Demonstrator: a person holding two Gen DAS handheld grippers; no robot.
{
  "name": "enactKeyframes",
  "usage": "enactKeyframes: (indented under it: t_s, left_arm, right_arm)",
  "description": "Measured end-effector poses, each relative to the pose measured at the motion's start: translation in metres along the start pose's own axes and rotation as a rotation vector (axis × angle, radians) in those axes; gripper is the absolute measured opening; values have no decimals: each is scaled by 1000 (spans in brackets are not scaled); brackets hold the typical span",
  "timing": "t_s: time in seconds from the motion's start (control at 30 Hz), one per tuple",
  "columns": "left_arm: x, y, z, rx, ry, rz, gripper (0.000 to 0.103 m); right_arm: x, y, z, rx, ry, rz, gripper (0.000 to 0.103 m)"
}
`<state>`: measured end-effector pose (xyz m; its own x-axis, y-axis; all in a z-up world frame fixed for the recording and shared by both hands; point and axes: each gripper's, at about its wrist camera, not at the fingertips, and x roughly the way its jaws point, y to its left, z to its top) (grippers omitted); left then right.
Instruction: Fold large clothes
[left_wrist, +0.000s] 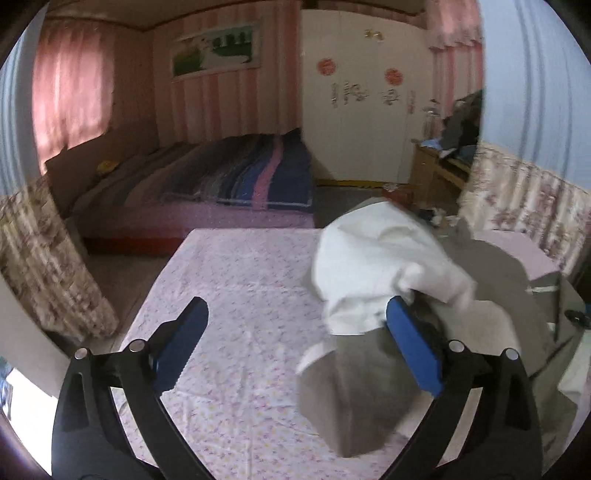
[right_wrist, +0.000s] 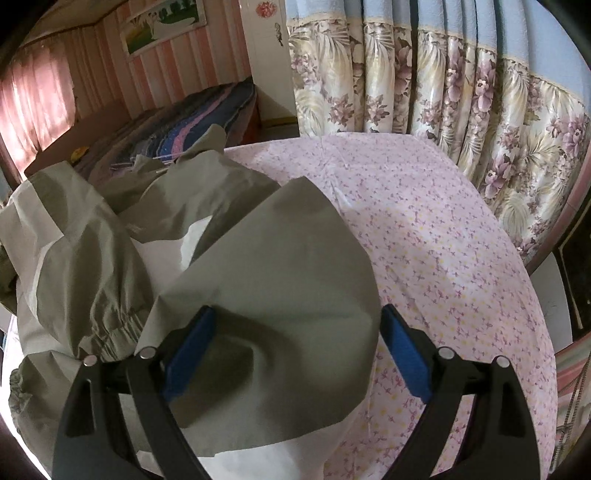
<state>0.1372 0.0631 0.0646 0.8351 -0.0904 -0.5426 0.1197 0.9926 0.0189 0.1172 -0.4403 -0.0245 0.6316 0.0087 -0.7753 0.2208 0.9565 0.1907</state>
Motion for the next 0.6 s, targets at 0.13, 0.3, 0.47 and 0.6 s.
enactKeyframes:
  t_s: [0.13,0.3,0.47,0.6]
  left_arm:
    - [-18,-7,13,-36,-57,-54,100]
    - [29,-37,15,57,40,-82,100]
    - [94,-54,0,107,189,-81,66]
    - [111,-63,-7,154,242,-101,19]
  right_arm:
    - [-4,-1,1,6,-9,4,90]
    - [3,3,6,-19,11,25,90]
    - [17,6,10,-25,35,66,49]
    - [19,12,15,-55,11,56,5]
